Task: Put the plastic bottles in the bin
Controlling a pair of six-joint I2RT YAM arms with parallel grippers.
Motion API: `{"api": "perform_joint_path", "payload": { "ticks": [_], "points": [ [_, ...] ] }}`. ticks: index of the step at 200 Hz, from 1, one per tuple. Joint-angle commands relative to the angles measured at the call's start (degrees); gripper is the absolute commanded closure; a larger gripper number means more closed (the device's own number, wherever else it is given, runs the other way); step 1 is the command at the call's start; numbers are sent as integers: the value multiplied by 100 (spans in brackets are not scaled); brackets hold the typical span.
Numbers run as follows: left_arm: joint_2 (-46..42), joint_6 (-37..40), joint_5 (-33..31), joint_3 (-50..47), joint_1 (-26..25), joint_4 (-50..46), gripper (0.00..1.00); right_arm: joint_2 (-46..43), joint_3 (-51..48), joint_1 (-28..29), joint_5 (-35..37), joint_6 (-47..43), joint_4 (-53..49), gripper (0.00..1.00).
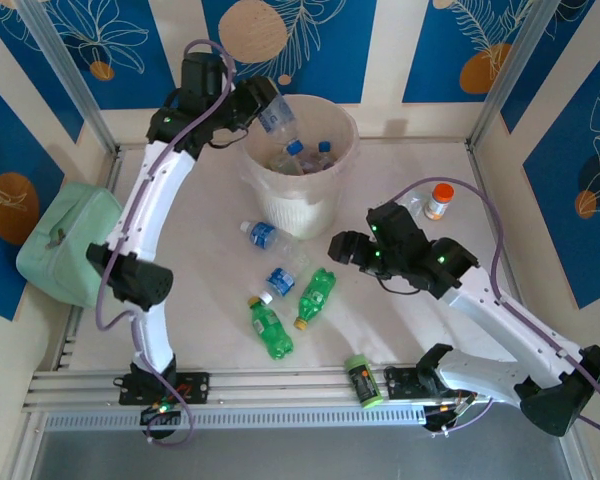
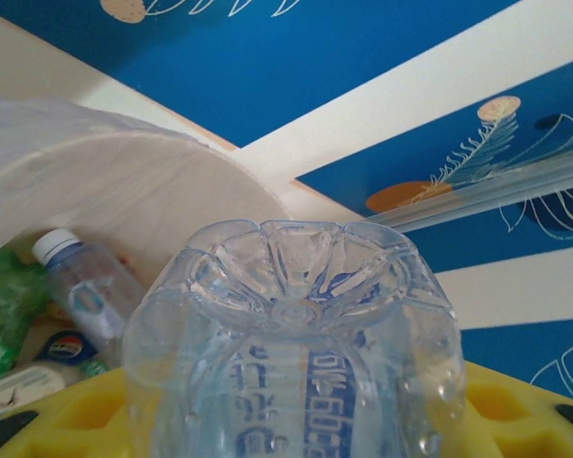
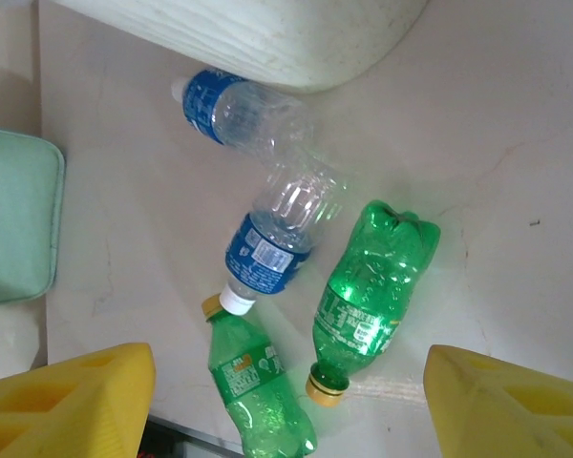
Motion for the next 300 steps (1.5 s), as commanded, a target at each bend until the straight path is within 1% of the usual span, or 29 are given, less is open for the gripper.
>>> {"api": "perform_joint_path", "payload": {
  "ticks": [1, 43, 80, 87, 98, 116, 147, 159, 173, 205, 220, 227, 247, 263, 280, 300],
  "points": [
    [347, -297, 129, 378, -78, 163, 51, 64, -179, 131, 155, 249, 6, 25],
    [703, -339, 105, 409, -137, 233, 49, 380, -471, 409, 239, 558, 40, 23],
    [843, -328, 100, 411, -179, 168, 49, 576, -505, 513, 270, 650, 75, 23],
    [854, -326, 102, 415, -182, 148, 46, 590, -505, 513, 274, 659, 77, 23],
    [863, -290, 107, 416, -189, 90, 39, 623, -496, 513, 305, 659, 75, 22],
    [838, -201, 45, 400, -215, -47, 31, 702, -487, 505, 333, 676, 28, 22],
    [826, -136, 71, 371, -283, -83, 28, 801, -443, 504, 331, 667, -19, 21],
    [814, -105, 96, 380, -303, -83, 23, 823, -434, 504, 325, 659, -12, 21],
    [739, 2, 32, 374, -325, -123, 17, 841, -439, 504, 327, 669, -13, 18],
    [285, 581, -403, 380, -347, -199, 11, 995, -428, 522, 329, 702, -86, 13],
    [-22, 997, -641, 352, -364, -248, 1, 1165, -383, 538, 312, 711, -151, 12],
    [-206, 1166, -728, 283, -373, -238, 0, 1257, -366, 548, 307, 728, -171, 12],
    [-888, 1536, -729, -394, -365, 185, 0, 1533, -321, 598, 260, 803, -178, 12],
    [-1583, 1693, -575, -1331, -350, 807, 0, 1783, -295, 670, 204, 867, -112, 12],
    [-2296, 1732, -262, -2384, -313, 1411, 0, 2076, -231, 795, 141, 917, -21, 12],
    [-2963, 1738, -60, -3361, -290, 1548, 1, 2465, -48, 939, 68, 953, -17, 12]
  ]
}}
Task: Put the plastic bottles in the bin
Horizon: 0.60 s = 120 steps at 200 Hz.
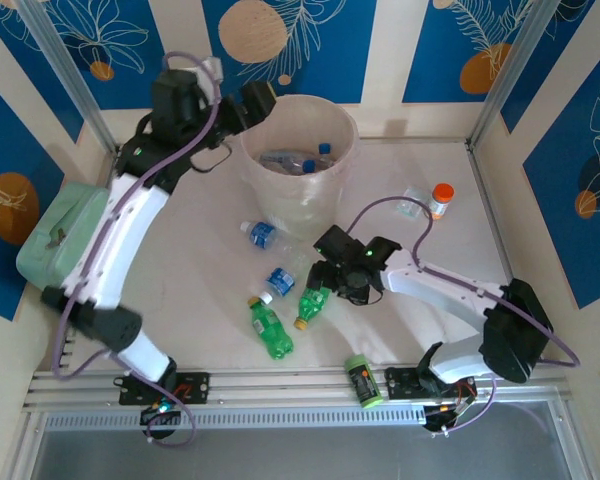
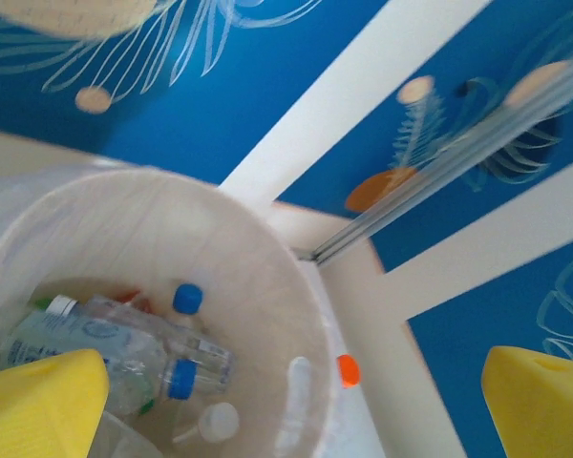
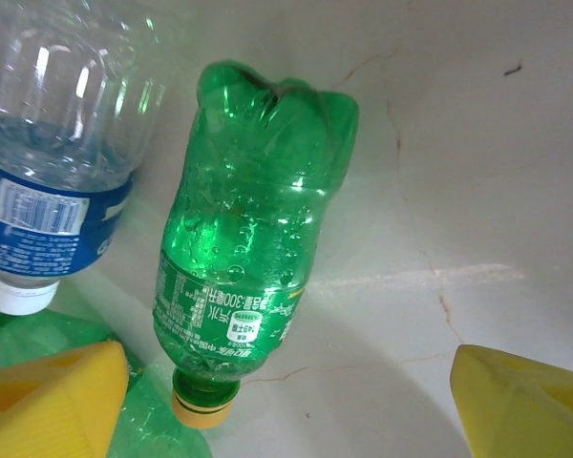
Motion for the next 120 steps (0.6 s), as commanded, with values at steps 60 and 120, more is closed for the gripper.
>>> {"api": "perform_joint_path", "payload": {
  "ticks": [60, 120],
  "points": [
    [-2161, -82, 862, -3717, 49, 848, 7, 1197, 893, 260, -218, 269, -472, 16],
    [-2899, -440, 1181, -4900, 49, 825, 11, 1804, 1121, 145, -435, 280, -714, 21]
  ]
}}
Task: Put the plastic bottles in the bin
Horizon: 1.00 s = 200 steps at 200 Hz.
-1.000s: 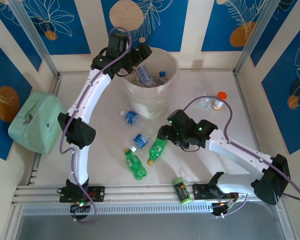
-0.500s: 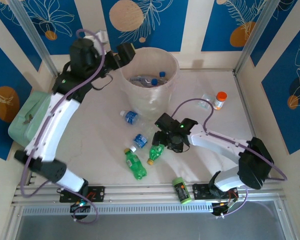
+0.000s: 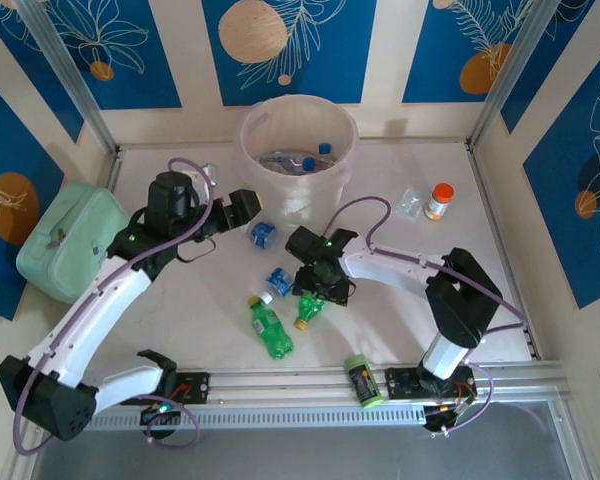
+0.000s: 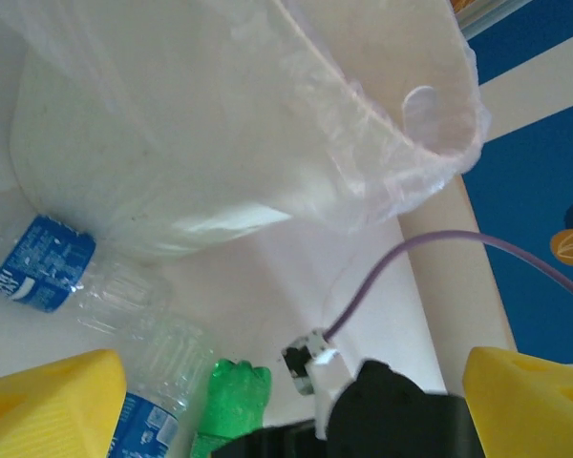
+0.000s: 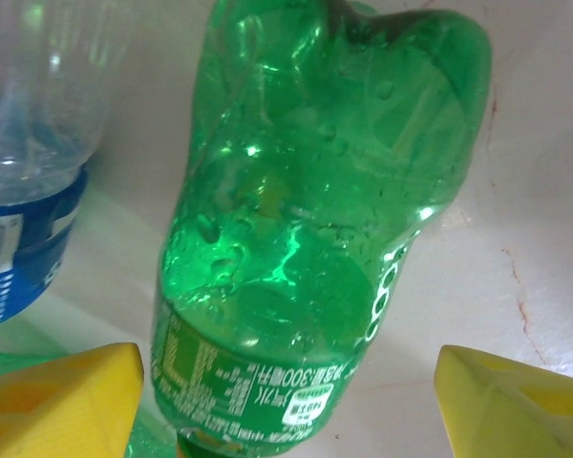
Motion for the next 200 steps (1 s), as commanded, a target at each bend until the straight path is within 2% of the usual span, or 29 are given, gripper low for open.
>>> {"api": "perform_joint_path", "payload": {
  "ticks": [1, 60, 102, 132, 167, 200],
  "points": [
    [-310, -158, 285, -175, 29, 181, 11, 179, 193, -42, -169, 125, -309, 21],
    [-433, -426, 364, -740, 29, 252, 13, 605, 275, -207, -320, 77, -354, 33],
    [-370, -401, 351, -818, 29, 160, 14, 471, 282, -160, -192, 103, -394, 42],
    [-387, -391, 368, -870, 26, 89, 14, -83, 87, -20, -55, 12, -129, 46],
    [-323, -407, 510, -879, 29, 125, 13, -1194, -196, 216, 241, -329, 321, 47],
    [-252, -586, 658, -915, 21, 387, 14, -2179, -53, 77, 225, -871, 521, 49]
  ]
}}
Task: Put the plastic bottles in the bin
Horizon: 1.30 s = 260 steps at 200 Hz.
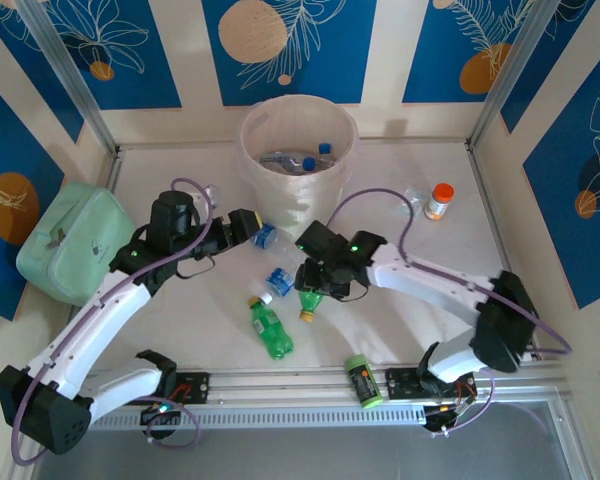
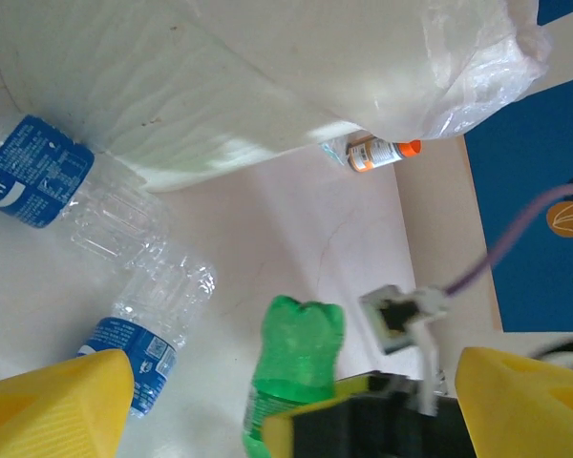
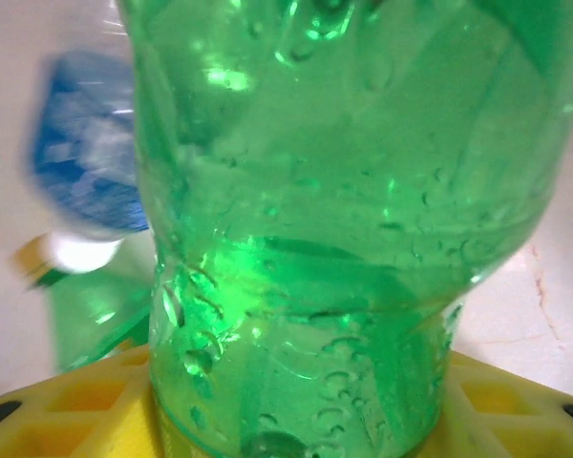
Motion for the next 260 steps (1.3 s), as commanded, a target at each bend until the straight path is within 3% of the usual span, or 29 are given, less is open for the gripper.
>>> {"api": "perform_joint_path", "payload": {
  "ticks": [1, 33, 75, 118, 194, 260],
  "points": [
    [59, -183, 267, -88, 21, 265, 14, -649, 103, -107, 142, -502, 217, 49],
    [65, -248, 309, -110, 21, 335, 14, -1131, 777, -430, -67, -993, 334, 50],
    [-56, -212, 220, -229, 21, 170, 15, -868, 2113, -908, -401, -1487, 146, 51],
    [-40, -199, 78, -238, 21, -16, 16, -260, 3477, -1505, -425, -2101, -78, 50],
    [-92, -37, -322, -95, 21, -815, 17, 1051, 4837, -2675, -715, -2494, -80, 50],
    [-84, -97, -562, -101, 21, -1113, 18, 2485, 6536, -3084, -1064, -2656, -881, 49]
  ]
}}
